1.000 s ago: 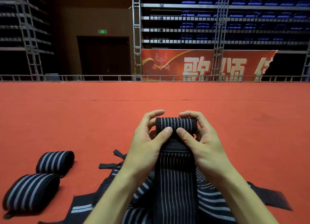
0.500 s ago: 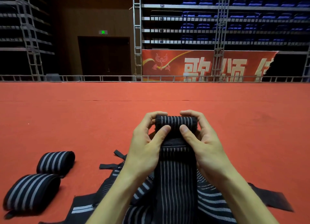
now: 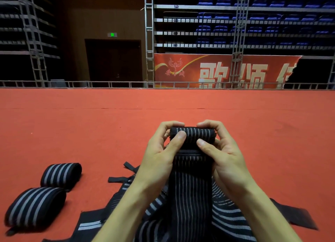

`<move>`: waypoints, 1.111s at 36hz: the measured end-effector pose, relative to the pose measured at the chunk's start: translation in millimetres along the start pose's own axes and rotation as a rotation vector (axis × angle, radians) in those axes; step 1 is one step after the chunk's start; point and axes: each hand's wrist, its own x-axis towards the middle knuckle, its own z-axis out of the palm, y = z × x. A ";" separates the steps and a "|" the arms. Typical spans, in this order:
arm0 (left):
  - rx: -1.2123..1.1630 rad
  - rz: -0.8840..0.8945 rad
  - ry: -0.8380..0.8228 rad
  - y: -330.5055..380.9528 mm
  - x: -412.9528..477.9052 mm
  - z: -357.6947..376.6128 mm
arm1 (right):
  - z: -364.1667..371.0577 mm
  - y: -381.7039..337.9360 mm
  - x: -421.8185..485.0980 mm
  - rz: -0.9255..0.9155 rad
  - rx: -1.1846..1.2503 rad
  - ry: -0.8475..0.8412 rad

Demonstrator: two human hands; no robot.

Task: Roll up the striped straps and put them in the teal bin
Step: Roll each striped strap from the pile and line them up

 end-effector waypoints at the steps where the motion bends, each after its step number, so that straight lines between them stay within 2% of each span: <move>1: 0.006 0.002 0.015 0.4 -0.1 0.5 | 0.8 -0.4 -0.3 0.000 0.003 0.000; 6: 0.004 0.036 0.098 2.8 0.4 0.5 | 1.6 -0.2 -0.8 0.003 -0.019 -0.018; 13: 0.032 0.069 0.076 7.2 -3.5 0.9 | -0.4 0.9 -0.8 0.065 -0.025 -0.045; 20: 0.017 0.056 0.077 3.2 -2.2 1.3 | 0.8 2.8 -0.1 -0.001 -0.083 -0.009; 30: 0.011 -0.121 0.048 -0.2 0.0 -3.7 | 0.2 1.4 -1.5 -0.033 -0.067 -0.017; 35: 0.023 -0.035 0.059 1.5 0.2 -4.1 | 0.7 0.9 -0.9 0.054 0.073 -0.029; 40: 0.081 0.032 0.057 1.6 -0.7 -4.7 | 0.1 1.2 -1.8 0.108 0.042 -0.047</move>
